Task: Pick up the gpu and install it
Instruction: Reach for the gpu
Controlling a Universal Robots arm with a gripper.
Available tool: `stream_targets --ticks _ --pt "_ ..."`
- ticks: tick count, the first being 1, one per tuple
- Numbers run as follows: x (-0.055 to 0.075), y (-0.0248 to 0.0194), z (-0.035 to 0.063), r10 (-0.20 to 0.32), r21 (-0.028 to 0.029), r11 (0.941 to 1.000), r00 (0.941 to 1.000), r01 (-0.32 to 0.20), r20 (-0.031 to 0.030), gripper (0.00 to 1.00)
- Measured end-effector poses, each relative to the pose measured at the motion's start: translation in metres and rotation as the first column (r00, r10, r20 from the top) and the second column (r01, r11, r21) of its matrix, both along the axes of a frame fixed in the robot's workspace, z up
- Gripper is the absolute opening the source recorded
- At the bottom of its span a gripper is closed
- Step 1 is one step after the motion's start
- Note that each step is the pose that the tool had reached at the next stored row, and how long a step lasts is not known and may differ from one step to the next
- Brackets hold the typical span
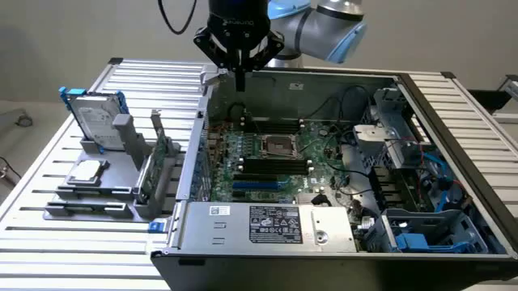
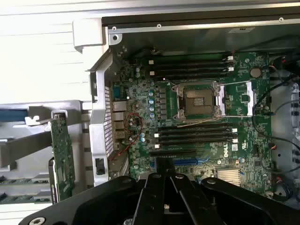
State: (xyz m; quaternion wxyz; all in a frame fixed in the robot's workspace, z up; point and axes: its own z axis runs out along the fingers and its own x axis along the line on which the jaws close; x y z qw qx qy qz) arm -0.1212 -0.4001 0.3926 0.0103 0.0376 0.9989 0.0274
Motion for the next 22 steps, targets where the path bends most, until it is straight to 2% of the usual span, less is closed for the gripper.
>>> stream_targets --ticks 15,18,22 --pt "-0.002 -0.0001 0.0 0.0 0.0003 1.0 1.0 0.0 -0.0002 0.11" --pt "-0.01 -0.0001 0.0 0.0 0.0003 1.0 1.0 0.0 -0.0003 0.11" --pt "-0.028 -0.0001 -0.0002 0.0 0.0005 1.0 1.0 0.0 -0.0002 0.11"
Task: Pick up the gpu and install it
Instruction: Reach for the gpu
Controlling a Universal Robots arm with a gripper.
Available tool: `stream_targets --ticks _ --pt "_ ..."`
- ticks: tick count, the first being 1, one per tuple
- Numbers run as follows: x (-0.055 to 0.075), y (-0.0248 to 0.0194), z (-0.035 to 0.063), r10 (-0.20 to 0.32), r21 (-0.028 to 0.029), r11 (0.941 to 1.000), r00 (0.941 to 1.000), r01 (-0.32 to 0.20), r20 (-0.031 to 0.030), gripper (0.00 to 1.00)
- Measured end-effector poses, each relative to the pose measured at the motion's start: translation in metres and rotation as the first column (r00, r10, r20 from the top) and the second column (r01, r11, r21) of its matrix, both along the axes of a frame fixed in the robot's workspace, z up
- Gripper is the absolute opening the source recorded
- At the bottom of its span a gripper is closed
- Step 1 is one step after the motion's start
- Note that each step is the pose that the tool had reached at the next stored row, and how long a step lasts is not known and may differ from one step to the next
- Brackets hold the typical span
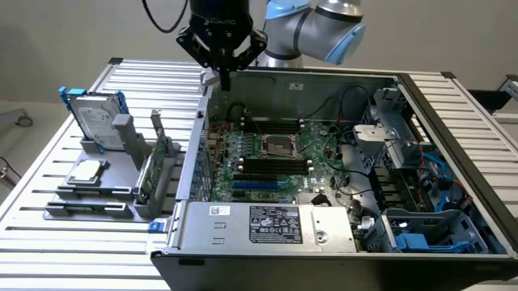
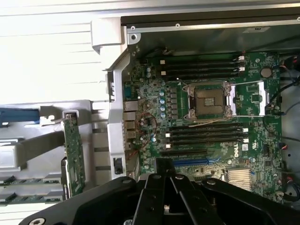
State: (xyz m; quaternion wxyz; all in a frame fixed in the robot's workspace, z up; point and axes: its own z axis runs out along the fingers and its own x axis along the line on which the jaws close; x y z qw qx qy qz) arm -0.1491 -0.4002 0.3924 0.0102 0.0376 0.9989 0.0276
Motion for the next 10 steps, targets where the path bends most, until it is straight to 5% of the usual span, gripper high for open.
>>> stream_targets --ticks 4,10 --pt "-0.018 0.0 -0.0009 0.0 -0.0002 1.0 1.0 0.0 -0.0008 0.11" --pt "-0.038 0.0 -0.0046 0.0 -0.0025 1.0 0.9999 0.0 -0.0125 0.11"
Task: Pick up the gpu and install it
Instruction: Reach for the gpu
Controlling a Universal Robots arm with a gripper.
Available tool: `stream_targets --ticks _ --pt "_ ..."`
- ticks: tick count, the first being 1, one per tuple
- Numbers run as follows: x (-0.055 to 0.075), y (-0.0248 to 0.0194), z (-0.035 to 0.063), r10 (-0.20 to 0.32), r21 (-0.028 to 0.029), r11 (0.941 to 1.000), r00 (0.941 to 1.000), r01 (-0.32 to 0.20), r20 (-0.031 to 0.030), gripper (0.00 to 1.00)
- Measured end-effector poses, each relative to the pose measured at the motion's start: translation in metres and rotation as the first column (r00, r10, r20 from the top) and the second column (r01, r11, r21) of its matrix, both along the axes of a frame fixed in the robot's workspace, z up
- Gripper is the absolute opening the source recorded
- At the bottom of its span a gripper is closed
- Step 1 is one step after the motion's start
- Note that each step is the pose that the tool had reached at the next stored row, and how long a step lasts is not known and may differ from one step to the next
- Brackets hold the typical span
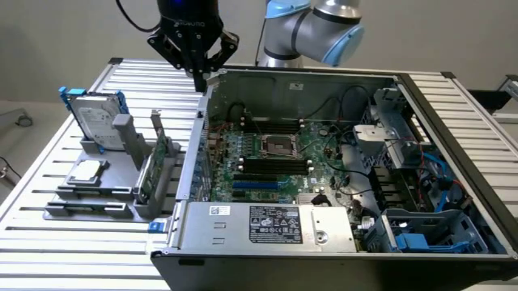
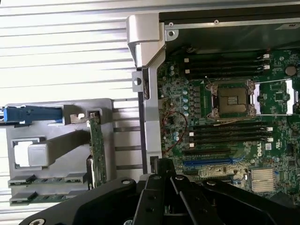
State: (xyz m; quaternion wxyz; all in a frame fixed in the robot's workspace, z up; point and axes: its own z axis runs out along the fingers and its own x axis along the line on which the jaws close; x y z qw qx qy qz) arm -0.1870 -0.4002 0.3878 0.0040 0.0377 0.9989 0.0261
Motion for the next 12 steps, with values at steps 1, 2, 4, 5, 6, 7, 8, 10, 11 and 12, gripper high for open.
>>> stream_targets --ticks 1,2,4,5,6,7,8,10,11,12 --pt "-0.003 0.0 -0.0009 0.0 -0.0007 1.0 1.0 0.0 -0.0008 0.11" --pt "-0.007 0.0 -0.0019 0.0 -0.0011 1.0 1.0 0.0 -0.0013 0.11" --pt "-0.014 0.0 -0.004 0.001 -0.0017 1.0 1.0 -0.001 -0.0021 0.11" --pt "-0.017 0.0 -0.005 0.001 -0.002 1.0 1.0 -0.001 -0.0024 0.11" --pt "-0.02 0.0 -0.0059 0.001 -0.0025 1.0 1.0 -0.001 -0.003 0.11" --pt "-0.023 0.0 -0.0068 0.002 -0.0029 1.0 1.0 -0.002 -0.0033 0.11" --pt "-0.026 0.0 -0.0076 0.002 -0.0037 1.0 1.0 -0.002 -0.0038 0.11" --pt "-0.032 -0.0001 -0.0092 0.003 -0.005 1.0 1.0 -0.003 -0.0047 0.11" --pt "-0.035 0.0 -0.01 0.003 -0.0057 1.0 1.0 -0.003 -0.005 0.11" --pt "-0.038 -0.0001 -0.0108 0.004 -0.0065 1.0 1.0 -0.004 -0.0055 0.11"
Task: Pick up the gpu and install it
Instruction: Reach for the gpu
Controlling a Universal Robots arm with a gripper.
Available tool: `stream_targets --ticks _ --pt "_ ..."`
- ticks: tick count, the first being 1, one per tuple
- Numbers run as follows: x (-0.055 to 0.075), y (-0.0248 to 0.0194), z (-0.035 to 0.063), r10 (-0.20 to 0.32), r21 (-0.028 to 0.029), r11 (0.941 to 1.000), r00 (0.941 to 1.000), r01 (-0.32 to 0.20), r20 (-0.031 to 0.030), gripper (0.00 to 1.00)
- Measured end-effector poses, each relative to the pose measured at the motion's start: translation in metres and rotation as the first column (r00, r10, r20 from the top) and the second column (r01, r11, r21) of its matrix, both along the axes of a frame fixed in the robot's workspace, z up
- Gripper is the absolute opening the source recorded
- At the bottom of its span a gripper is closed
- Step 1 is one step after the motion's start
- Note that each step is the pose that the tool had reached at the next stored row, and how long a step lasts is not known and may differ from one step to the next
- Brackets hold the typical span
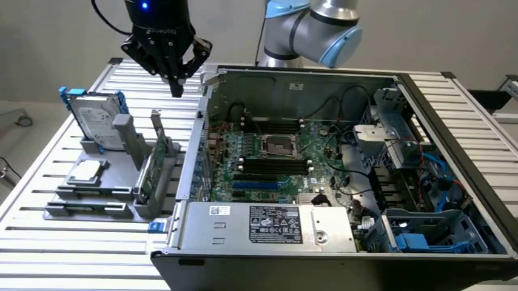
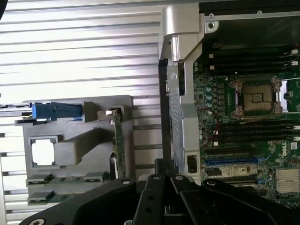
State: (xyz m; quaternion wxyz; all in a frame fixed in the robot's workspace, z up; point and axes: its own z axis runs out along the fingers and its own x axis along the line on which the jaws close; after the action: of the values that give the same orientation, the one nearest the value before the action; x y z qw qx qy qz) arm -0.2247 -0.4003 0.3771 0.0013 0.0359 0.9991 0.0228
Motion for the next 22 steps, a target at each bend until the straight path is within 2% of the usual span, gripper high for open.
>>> stream_targets --ticks 6,10,22 --pt "-0.017 0.0 -0.0046 0.002 -0.0048 1.0 1.0 -0.002 -0.0025 0.11" --pt "-0.027 -0.0001 -0.0068 0.004 -0.0099 0.9999 1.0 -0.004 -0.0033 0.11" --pt "-0.042 -0.0003 -0.0095 0.017 -0.0383 0.9991 0.9998 -0.018 -0.0079 0.11"
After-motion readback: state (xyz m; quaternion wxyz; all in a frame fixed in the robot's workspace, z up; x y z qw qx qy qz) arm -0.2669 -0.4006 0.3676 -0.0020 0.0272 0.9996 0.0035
